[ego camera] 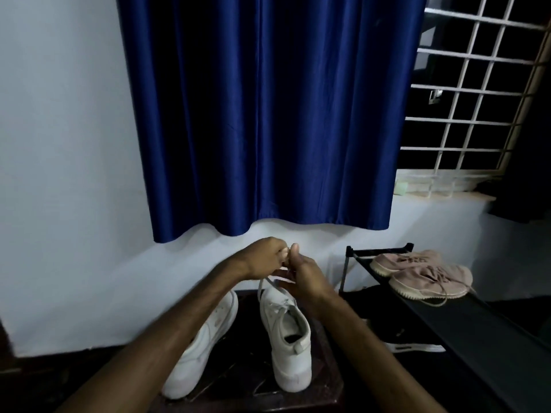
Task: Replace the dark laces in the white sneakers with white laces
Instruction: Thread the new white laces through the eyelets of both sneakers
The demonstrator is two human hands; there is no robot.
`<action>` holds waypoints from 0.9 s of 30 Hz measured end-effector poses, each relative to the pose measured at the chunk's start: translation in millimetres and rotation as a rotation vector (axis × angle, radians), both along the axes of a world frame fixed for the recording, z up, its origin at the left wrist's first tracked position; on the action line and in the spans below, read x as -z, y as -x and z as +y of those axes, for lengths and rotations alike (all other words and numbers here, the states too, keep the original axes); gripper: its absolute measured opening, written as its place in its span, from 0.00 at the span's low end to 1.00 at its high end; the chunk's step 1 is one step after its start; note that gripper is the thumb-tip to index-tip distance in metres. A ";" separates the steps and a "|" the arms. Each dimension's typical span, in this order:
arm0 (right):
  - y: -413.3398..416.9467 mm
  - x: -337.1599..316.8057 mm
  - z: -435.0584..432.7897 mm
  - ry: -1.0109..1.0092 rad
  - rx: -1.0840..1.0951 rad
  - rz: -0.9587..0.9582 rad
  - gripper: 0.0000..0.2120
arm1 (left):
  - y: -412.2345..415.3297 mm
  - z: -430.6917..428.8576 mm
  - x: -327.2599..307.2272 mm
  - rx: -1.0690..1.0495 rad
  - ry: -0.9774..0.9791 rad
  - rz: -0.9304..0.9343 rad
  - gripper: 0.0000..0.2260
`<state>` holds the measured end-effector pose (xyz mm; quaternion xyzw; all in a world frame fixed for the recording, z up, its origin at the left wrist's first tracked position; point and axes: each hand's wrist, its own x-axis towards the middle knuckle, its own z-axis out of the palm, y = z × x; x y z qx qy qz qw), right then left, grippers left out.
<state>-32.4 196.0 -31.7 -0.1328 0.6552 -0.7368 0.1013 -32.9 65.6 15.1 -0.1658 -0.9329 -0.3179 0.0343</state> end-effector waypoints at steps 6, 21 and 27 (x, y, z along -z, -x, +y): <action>-1.1 -5.7 -2.3 0.431 -0.034 -0.279 0.26 | 0.5 16.8 -12.7 0.037 0.054 0.133 0.12; 5.0 -3.0 12.9 0.080 -0.023 -0.087 0.39 | -0.5 7.8 -3.1 0.101 -0.623 -0.091 0.08; 1.5 1.5 9.6 0.034 0.115 -0.012 0.32 | -2.7 5.5 5.9 -0.029 -0.761 -0.126 0.14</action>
